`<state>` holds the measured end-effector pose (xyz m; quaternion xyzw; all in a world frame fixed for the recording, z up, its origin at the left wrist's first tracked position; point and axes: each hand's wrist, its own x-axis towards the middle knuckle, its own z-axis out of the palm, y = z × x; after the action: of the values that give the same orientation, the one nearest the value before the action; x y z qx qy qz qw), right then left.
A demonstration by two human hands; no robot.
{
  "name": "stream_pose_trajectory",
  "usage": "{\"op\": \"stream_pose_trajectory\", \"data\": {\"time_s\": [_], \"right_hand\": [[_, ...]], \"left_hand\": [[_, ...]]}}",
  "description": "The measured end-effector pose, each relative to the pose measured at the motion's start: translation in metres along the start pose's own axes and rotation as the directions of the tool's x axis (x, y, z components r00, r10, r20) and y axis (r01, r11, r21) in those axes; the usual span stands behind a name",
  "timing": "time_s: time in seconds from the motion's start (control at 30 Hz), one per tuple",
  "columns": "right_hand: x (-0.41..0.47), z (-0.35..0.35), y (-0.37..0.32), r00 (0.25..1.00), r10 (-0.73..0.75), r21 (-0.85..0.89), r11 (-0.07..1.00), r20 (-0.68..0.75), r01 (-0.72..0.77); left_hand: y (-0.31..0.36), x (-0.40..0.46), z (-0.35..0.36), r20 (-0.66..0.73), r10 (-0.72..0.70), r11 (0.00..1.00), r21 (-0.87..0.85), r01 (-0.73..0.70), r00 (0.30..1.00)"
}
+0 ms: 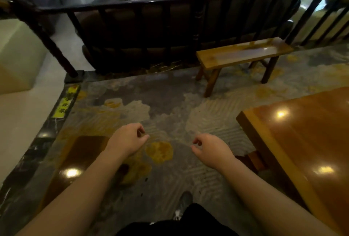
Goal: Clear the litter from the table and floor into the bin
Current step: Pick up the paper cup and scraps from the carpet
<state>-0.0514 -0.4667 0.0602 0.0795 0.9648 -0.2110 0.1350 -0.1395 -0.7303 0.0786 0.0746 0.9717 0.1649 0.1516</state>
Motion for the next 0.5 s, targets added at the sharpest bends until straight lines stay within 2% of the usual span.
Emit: {"op": "stream_pose_trajectory", "data": {"time_s": [0.1,0.27,0.4,0.5], "right_hand": [[0.052,-0.03,0.022,0.999,0.038,-0.027,0.999,0.012,-0.038],[0.136,-0.079,0.061,0.99,0.136,-0.034,0.99,0.026,-0.135],[0.204,-0.108,0.094,0.977,0.213,0.01,0.977,0.017,-0.213],[0.259,-0.126,0.12,0.948,0.318,0.051,0.947,0.001,-0.318]], "left_hand": [[0.038,0.066,-0.01,-0.044,0.044,0.999,-0.005,-0.044,0.998],[0.102,0.18,-0.016,-0.022,0.176,0.984,0.005,-0.176,0.984],[0.143,0.284,-0.006,0.06,0.291,0.956,0.014,-0.293,0.955],[0.178,0.376,0.005,0.128,0.399,0.914,0.02,-0.405,0.908]]}}
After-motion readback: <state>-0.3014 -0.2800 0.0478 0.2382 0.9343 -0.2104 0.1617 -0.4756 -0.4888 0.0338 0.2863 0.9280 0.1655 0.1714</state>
